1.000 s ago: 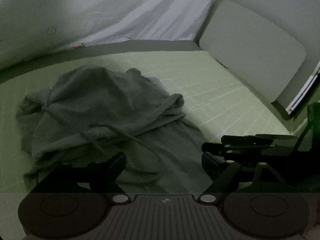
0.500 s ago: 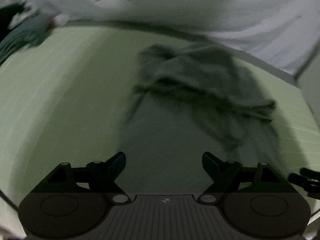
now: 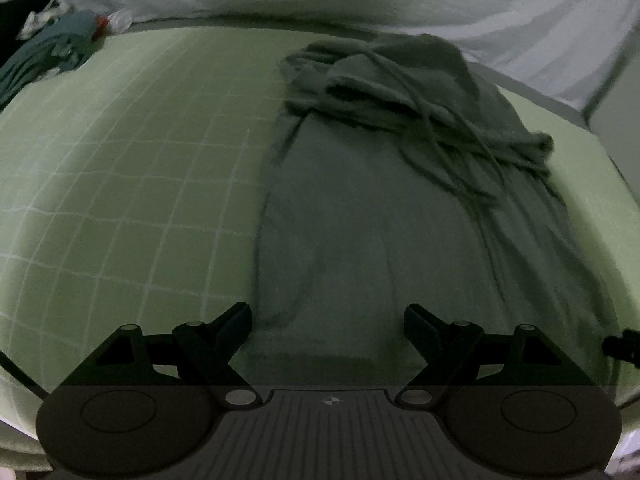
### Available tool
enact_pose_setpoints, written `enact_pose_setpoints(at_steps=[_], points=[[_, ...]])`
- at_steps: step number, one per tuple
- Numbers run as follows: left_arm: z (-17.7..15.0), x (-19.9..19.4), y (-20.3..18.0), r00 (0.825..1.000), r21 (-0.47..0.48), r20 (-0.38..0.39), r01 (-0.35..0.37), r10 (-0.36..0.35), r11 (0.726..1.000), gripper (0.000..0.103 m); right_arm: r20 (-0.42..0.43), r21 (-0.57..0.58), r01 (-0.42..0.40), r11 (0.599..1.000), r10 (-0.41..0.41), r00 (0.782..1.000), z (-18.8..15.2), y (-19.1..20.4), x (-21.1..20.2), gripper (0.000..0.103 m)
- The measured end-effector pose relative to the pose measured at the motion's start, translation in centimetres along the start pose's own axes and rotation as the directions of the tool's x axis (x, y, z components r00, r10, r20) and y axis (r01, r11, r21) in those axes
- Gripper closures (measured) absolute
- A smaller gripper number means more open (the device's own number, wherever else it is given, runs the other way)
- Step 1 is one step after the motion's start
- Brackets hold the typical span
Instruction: Fold clothes
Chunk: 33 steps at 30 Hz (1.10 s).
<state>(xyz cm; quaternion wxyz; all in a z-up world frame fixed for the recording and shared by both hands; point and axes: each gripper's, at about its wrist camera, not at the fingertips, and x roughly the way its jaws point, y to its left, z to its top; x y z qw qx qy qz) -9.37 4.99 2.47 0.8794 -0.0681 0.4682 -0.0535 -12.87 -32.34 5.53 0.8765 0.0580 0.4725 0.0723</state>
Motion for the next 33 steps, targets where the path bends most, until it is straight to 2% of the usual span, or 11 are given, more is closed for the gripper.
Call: enact_pose_setpoints(at_steps=[4, 9, 14, 16, 17, 21, 24, 25, 26, 29, 33], points=[[-1.5, -0.7, 0.0, 0.999, -0.028, 0.015, 0.041, -0.041, 0.999, 0.017, -0.030, -0.123, 0.039, 0.992, -0.043, 0.999, -1.5, 2.1, -0.2, 0.000], [-3.3, -1.7, -1.0, 0.998, 0.017, 0.016, 0.063, -0.063, 0.998, 0.017, -0.021, -0.167, 0.056, 0.984, -0.060, 0.998, -2.6, 3.5, -0.1, 0.001], [-4.3, -1.9, -1.3, 0.996, 0.032, 0.002, 0.086, -0.086, 0.996, 0.017, -0.004, -0.132, 0.072, 0.989, -0.073, 0.997, -2.7, 3.2, -0.8, 0.031], [-4.4, -1.9, -1.2, 0.996, 0.023, -0.005, 0.093, -0.093, 0.995, 0.017, -0.005, -0.121, 0.065, 0.991, -0.066, 0.998, -2.7, 3.0, -1.0, 0.038], [-4.4, -2.0, -0.9, 0.994, 0.000, -0.010, 0.106, -0.106, 0.994, 0.017, -0.007, -0.118, 0.059, 0.991, -0.060, 0.998, -2.7, 3.0, -1.0, 0.046], [-4.6, -2.0, 0.0, 0.990, -0.078, -0.006, 0.141, -0.142, 0.987, 0.021, -0.009, -0.094, 0.032, 0.995, -0.033, 0.999, -2.5, 2.8, -1.0, 0.061], [-4.6, -2.1, 0.5, 0.989, -0.120, -0.010, 0.143, -0.146, 0.982, 0.045, -0.009, -0.033, 0.001, 0.999, -0.001, 1.000, -2.4, 2.2, -1.2, 0.076], [-4.6, -2.2, 0.6, 0.990, -0.140, -0.005, 0.138, -0.140, 0.981, 0.061, -0.009, 0.000, -0.015, 1.000, 0.015, 1.000, -2.4, 1.8, -1.3, 0.080], [-4.5, -2.2, 0.9, 0.990, -0.178, -0.003, 0.139, -0.141, 0.974, 0.070, -0.009, 0.033, -0.031, 0.999, 0.032, 0.999, -2.3, 1.5, -1.4, 0.083], [-4.5, -2.3, 1.3, 0.988, -0.213, 0.006, 0.154, -0.157, 0.965, 0.083, -0.011, 0.097, -0.061, 0.993, 0.063, 0.998, -2.1, 1.0, -1.4, 0.086], [-3.8, -2.7, 1.0, 0.988, -0.168, 0.010, 0.155, -0.156, 0.974, 0.086, -0.029, 0.172, -0.108, 0.979, 0.115, 0.993, -1.3, 0.6, -1.8, 0.088]])
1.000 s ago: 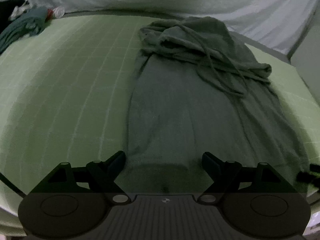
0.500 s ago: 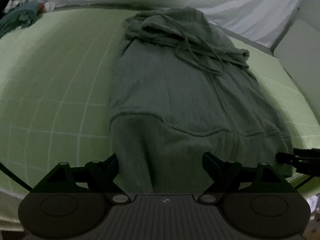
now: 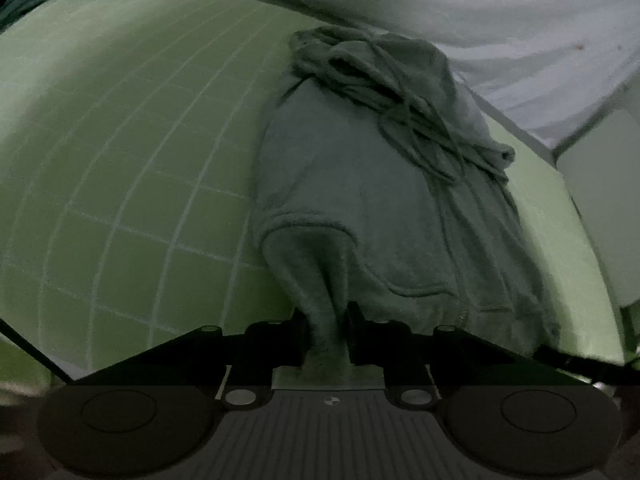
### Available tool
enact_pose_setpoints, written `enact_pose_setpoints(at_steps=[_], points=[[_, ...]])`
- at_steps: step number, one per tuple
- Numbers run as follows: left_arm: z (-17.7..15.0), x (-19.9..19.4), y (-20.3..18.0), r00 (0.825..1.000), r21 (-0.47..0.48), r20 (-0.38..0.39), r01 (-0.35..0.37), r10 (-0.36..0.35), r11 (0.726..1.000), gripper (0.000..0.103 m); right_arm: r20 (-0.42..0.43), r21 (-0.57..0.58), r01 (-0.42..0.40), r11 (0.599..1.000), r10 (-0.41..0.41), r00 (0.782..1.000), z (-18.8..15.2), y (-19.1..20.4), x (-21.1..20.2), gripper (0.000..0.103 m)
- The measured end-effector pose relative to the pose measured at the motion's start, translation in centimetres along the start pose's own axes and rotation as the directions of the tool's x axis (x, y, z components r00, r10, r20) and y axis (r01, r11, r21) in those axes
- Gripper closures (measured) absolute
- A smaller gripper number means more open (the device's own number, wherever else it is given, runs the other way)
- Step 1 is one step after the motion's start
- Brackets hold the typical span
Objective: Fold clothes
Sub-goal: 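Grasp the hoodie hem with both grippers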
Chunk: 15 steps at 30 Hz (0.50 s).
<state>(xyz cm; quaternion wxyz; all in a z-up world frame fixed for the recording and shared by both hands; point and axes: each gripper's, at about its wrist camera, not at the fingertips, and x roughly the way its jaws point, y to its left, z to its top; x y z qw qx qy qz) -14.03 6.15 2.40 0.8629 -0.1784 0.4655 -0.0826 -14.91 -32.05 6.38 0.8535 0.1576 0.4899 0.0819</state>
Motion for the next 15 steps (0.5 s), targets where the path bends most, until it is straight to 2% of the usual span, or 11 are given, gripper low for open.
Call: enact_pose_setpoints(at_steps=[3, 6, 12, 15], points=[[0.8, -1.1, -1.0, 0.999, 0.027, 0.036, 0.007, -0.008, 1.000, 0.087, 0.017, 0.096, -0.089, 0.991, 0.088, 0.996, 0.7, -0.6, -1.0, 0.088], [2.2, -2.3, -1.8, 0.995, -0.004, 0.077, 0.067, -0.066, 0.998, 0.088, 0.077, 0.166, -0.189, 0.968, 0.178, 0.981, 1.4, -1.0, -2.2, 0.088], [6.0, -3.9, -3.3, 0.981, -0.018, 0.155, 0.123, -0.119, 0.992, 0.089, 0.208, 0.219, -0.308, 0.926, 0.264, 0.942, 3.8, -1.5, -4.4, 0.095], [8.1, -3.9, -3.9, 0.975, -0.007, 0.189, 0.124, -0.121, 0.992, 0.093, 0.254, 0.211, -0.347, 0.914, 0.291, 0.922, 5.9, -1.5, -4.6, 0.098]])
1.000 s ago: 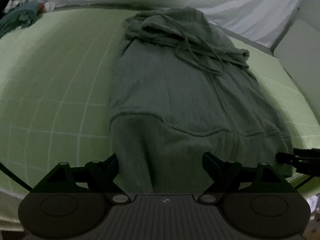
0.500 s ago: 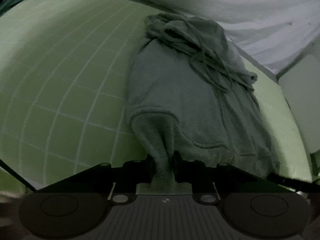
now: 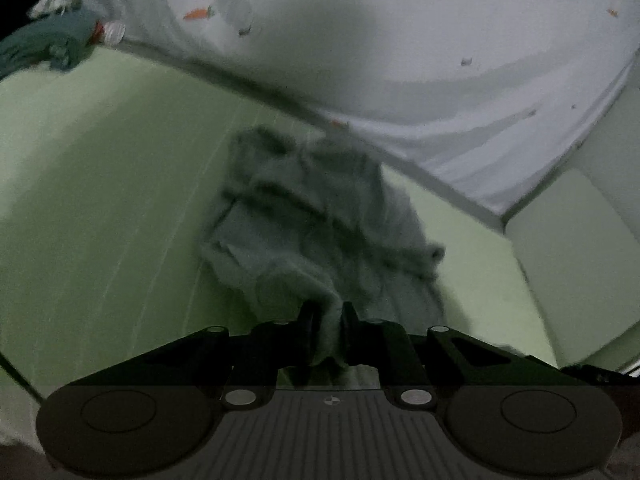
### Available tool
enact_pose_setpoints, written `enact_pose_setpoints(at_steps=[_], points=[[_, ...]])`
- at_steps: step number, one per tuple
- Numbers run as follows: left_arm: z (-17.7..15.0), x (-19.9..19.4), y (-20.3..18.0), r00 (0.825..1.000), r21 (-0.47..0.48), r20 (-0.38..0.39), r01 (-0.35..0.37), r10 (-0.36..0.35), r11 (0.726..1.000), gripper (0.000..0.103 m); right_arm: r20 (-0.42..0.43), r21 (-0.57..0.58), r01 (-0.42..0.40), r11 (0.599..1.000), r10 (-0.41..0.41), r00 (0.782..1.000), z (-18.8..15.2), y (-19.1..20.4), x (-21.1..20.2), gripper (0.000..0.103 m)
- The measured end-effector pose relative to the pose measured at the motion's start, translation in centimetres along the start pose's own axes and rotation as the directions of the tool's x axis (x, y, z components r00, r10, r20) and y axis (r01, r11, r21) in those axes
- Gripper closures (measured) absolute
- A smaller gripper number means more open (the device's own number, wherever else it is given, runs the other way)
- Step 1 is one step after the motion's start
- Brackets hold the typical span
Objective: Fold clothes
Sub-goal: 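Grasp the hoodie hem with both grippers, then lift the hem with both grippers and fold it over toward the hood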
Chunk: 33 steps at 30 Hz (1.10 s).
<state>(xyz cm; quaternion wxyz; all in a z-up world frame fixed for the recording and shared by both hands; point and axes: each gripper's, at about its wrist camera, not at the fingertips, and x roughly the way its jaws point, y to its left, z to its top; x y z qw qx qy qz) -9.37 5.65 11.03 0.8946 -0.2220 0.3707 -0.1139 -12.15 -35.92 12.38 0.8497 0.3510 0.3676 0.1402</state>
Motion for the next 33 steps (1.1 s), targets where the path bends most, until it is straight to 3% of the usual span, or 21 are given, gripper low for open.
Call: enact_pose_setpoints(at_steps=[3, 8, 9, 11, 14, 17, 18, 20, 23, 27, 29, 32, 33], points=[[1.6, 1.6, -0.2, 1.000, 0.027, -0.021, -0.004, 0.004, 1.000, 0.093, -0.018, -0.044, 0.007, 0.999, -0.008, 1.000, 1.5, 0.6, 1.3, 0.098], [0.4, 4.3, 0.8, 0.991, 0.053, -0.124, -0.041, 0.048, 0.998, 0.093, -0.141, -0.093, 0.056, 0.994, -0.069, 0.988, 0.9, -0.5, 3.5, 0.091], [0.0, 4.6, 1.1, 0.988, 0.050, -0.143, -0.048, 0.055, 0.998, 0.093, -0.166, -0.081, 0.063, 0.995, -0.076, 0.983, 0.4, -1.3, 3.8, 0.087], [-1.4, 5.0, 2.2, 0.981, 0.025, -0.179, -0.075, 0.078, 0.997, 0.090, -0.185, -0.046, 0.093, 0.995, -0.100, 0.978, -0.5, -2.5, 3.9, 0.066], [-2.8, 4.6, 4.0, 0.975, -0.037, -0.206, -0.087, 0.078, 0.996, 0.082, -0.190, 0.001, 0.124, 0.992, -0.122, 0.974, -1.8, -4.5, 3.1, 0.045], [-3.8, 3.5, 6.2, 0.977, -0.090, -0.211, -0.060, 0.040, 0.994, 0.079, -0.207, 0.082, 0.126, 0.989, -0.107, 0.972, -3.0, -7.0, 2.2, 0.038], [-3.8, 3.1, 6.4, 0.977, -0.100, -0.211, -0.052, 0.030, 0.994, 0.076, -0.228, 0.124, 0.120, 0.985, -0.090, 0.969, -3.6, -8.2, 2.1, 0.037], [-4.0, 2.2, 7.6, 0.979, -0.143, -0.206, -0.025, -0.005, 0.989, 0.055, -0.252, 0.180, 0.083, 0.980, -0.036, 0.967, -4.7, -9.7, 1.9, 0.031], [-4.3, 0.9, 9.0, 0.979, -0.197, -0.196, 0.012, -0.051, 0.980, 0.052, -0.260, 0.284, 0.003, 0.959, 0.075, 0.963, -6.1, -11.5, 1.9, 0.015], [-5.2, -0.1, 12.2, 0.966, -0.367, -0.210, 0.063, -0.149, 0.928, 0.043, -0.250, 0.392, -0.044, 0.919, 0.152, 0.956, -7.8, -13.0, 2.5, 0.013], [-6.3, 0.1, 14.5, 0.950, -0.506, -0.201, 0.108, -0.238, 0.856, 0.040, -0.241, 0.443, -0.073, 0.894, 0.197, 0.950, -8.4, -13.6, 3.0, 0.012], [-7.7, 1.0, 16.8, 0.936, -0.620, -0.185, 0.126, -0.300, 0.774, 0.038, -0.214, 0.527, -0.117, 0.842, 0.264, 0.941, -9.2, -14.5, 4.0, 0.007], [-7.9, 1.1, 17.2, 0.932, -0.635, -0.179, 0.135, -0.314, 0.761, 0.038, -0.198, 0.557, -0.130, 0.820, 0.283, 0.938, -9.5, -14.8, 4.3, 0.007]])
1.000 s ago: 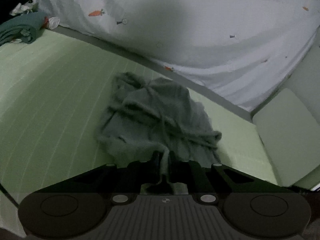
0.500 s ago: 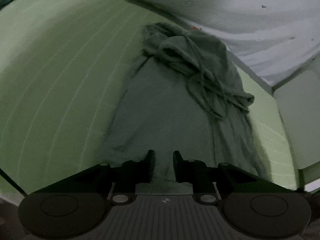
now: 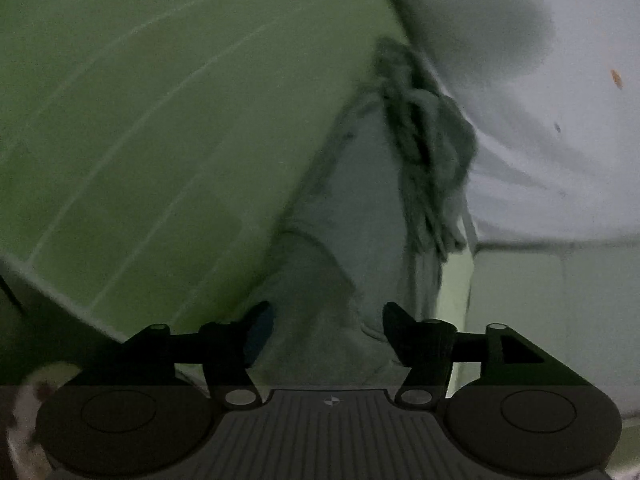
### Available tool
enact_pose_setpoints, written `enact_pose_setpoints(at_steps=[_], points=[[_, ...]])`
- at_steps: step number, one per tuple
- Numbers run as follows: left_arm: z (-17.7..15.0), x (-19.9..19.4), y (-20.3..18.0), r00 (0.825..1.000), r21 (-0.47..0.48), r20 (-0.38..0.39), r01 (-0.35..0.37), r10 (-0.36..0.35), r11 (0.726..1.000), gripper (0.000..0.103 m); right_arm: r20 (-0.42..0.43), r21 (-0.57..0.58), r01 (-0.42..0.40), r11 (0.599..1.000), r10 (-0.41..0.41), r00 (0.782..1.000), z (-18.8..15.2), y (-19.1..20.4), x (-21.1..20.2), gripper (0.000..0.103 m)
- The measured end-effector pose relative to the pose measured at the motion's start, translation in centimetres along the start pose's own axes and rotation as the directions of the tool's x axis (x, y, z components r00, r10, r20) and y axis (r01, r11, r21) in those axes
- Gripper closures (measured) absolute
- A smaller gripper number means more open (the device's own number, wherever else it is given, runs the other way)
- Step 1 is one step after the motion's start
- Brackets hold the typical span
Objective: Fold clothes
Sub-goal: 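Lift the hem with both grippers and fold it over toward the hood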
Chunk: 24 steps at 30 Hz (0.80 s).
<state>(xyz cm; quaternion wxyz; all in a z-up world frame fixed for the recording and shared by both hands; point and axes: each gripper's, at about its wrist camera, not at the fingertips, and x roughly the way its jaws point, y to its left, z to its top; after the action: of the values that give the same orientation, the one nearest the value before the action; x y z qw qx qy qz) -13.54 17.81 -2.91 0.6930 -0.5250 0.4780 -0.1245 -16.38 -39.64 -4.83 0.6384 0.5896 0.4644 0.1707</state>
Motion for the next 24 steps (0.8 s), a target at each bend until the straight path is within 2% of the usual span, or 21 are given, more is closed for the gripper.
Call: enact_pose_setpoints(at_steps=[2, 3, 5, 9, 12, 16, 24], points=[[0.3, -0.1, 0.5, 1.000, -0.027, -0.009, 0.027, -0.027, 0.999, 0.037, 0.012, 0.027, -0.014, 1.000, 0.013, 1.000, 0.0, -0.4, 0.0, 0.007], [0.5, -0.6, 0.2, 1.000, -0.010, -0.006, 0.019, -0.019, 1.000, 0.037, 0.013, 0.031, -0.018, 0.999, 0.017, 1.000, 0.0, -0.4, 0.0, 0.007], [0.7, -1.2, -0.4, 1.000, 0.034, -0.002, 0.001, -0.001, 0.999, 0.023, 0.008, 0.022, -0.016, 1.000, 0.016, 1.000, -0.1, -0.2, 0.0, 0.007], [1.1, -1.7, -0.6, 0.997, 0.090, -0.020, -0.079, 0.081, 0.993, 0.022, -0.002, -0.005, 0.009, 1.000, -0.009, 1.000, -0.1, 0.5, 0.3, 0.007], [1.1, -1.3, -0.3, 0.987, 0.125, -0.048, -0.145, 0.152, 0.982, 0.022, -0.004, -0.004, 0.018, 1.000, -0.018, 1.000, 0.2, 0.8, 0.3, 0.007], [1.0, 0.5, -0.5, 0.985, 0.142, -0.098, -0.130, 0.145, 0.981, 0.020, -0.011, -0.011, 0.027, 1.000, -0.027, 1.000, 0.3, 1.1, 0.5, 0.006], [0.5, 5.2, -2.2, 0.965, 0.190, -0.222, -0.097, 0.139, 0.977, 0.020, -0.053, -0.012, 0.035, 0.999, -0.035, 0.998, 0.9, 1.5, 1.0, 0.006]])
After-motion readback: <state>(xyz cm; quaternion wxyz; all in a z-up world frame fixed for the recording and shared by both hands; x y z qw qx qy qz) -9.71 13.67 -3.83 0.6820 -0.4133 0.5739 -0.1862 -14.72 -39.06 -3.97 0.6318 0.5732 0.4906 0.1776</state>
